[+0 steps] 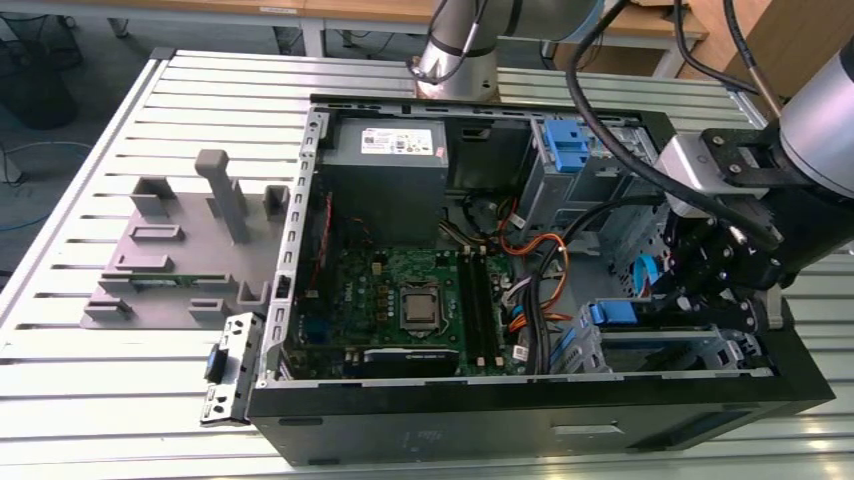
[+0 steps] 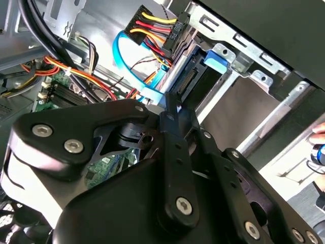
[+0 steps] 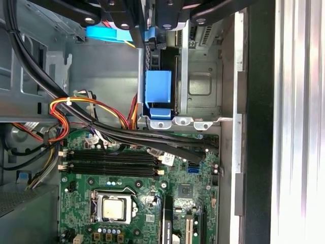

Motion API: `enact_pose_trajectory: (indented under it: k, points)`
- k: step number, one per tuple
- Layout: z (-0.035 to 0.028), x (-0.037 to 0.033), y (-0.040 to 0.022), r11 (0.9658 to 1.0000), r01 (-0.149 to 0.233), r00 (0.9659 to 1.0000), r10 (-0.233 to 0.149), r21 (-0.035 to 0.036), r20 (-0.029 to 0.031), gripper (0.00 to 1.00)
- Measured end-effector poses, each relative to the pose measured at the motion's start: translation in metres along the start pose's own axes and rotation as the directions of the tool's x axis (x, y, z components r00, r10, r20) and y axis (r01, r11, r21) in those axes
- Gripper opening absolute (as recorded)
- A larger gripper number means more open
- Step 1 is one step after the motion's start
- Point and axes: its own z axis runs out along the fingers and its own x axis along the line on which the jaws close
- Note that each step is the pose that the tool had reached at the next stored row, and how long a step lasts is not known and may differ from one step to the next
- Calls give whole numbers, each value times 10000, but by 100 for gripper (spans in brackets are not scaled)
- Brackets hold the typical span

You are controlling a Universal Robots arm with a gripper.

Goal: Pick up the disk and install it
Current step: 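Insert the first disk wire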

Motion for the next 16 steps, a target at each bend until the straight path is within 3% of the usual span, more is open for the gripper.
enact_pose_trajectory:
  k: [5, 16]
  points:
    - [-107, -8, 0, 10000, 0, 10000, 0, 0, 1, 24]
    - [-142, -19, 0, 10000, 0, 10000, 0, 0, 4, 24]
